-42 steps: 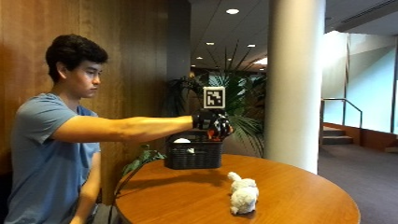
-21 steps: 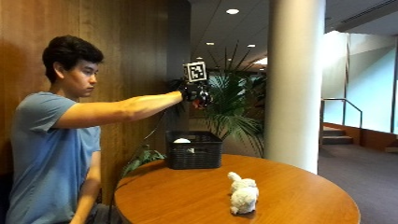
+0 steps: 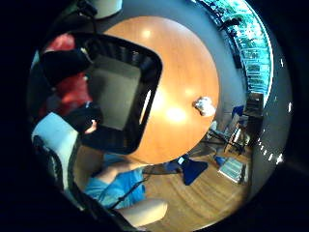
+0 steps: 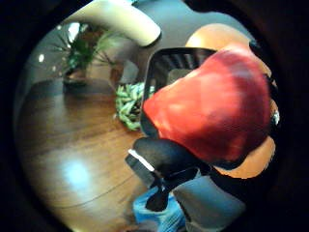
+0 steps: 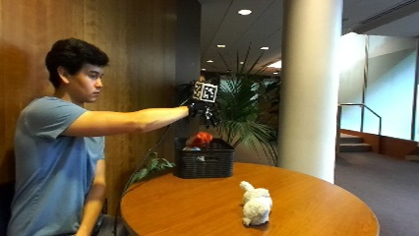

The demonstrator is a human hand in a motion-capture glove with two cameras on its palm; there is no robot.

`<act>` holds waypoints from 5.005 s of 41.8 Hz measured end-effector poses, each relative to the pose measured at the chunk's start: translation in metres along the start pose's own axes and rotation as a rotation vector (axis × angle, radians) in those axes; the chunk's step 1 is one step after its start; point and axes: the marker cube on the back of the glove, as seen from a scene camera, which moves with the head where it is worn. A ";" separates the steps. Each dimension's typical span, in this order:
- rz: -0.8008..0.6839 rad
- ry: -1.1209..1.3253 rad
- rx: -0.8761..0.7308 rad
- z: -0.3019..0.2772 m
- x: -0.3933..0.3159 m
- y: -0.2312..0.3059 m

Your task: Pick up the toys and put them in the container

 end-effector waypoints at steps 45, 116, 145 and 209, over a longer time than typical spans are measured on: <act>0.375 0.264 0.143 -0.051 0.342 0.010; 0.597 0.154 0.019 0.129 0.439 -0.016; 0.347 0.249 0.392 -0.108 0.189 0.049; -0.023 0.281 0.187 -0.030 0.024 0.025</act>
